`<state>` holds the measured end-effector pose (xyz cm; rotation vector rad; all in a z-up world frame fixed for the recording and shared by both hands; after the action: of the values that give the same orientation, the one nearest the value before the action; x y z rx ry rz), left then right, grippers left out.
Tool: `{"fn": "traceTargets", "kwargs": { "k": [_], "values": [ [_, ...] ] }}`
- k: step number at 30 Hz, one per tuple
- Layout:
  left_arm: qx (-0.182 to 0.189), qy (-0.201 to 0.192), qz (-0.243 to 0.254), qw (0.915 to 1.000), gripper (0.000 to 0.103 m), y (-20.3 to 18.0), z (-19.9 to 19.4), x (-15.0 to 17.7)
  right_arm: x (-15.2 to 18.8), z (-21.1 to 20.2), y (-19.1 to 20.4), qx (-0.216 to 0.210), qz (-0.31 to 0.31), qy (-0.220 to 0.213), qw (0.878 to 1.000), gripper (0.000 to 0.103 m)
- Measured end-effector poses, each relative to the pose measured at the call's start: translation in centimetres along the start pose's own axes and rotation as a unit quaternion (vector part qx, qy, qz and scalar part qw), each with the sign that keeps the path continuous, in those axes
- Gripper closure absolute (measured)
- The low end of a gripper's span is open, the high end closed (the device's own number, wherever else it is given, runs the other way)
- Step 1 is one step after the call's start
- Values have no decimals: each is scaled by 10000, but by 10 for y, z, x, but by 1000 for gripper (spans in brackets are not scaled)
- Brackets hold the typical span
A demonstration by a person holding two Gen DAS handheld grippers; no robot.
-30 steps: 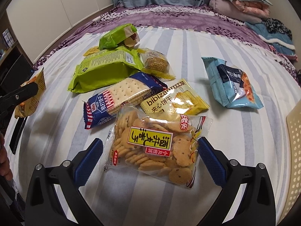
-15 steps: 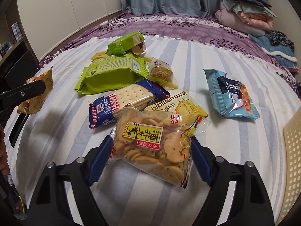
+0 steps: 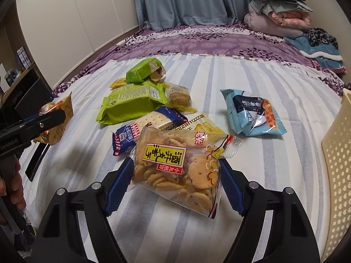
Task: Organize snacks
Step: 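Grasp the clear cookie bag with the right tool while the left tool holds the waffle bag, then carry the cookie bag to the cream basket and release it with the right tool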
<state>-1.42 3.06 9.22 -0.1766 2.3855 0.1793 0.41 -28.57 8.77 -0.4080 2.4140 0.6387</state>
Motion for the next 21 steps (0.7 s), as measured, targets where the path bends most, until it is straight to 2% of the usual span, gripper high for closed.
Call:
{"fn": "traceTargets", "kwargs": {
  "k": [21],
  "values": [
    [-1,-335,584,9977,11,-44,-32,-7,-10,-81,-17,47,243,-922,9954,27]
  ]
}}
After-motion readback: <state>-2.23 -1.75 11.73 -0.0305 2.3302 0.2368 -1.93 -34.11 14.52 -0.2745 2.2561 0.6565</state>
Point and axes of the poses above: each gripper's, at about its wrist camera, not at the fingertips, and z roughly the way its jaws point, y to its left, x to its underside, the point moved 1 cm from there along z, roughly the way its jaws point, and after that the axes turned 13 degrees about -x, right-handed, at the moved point
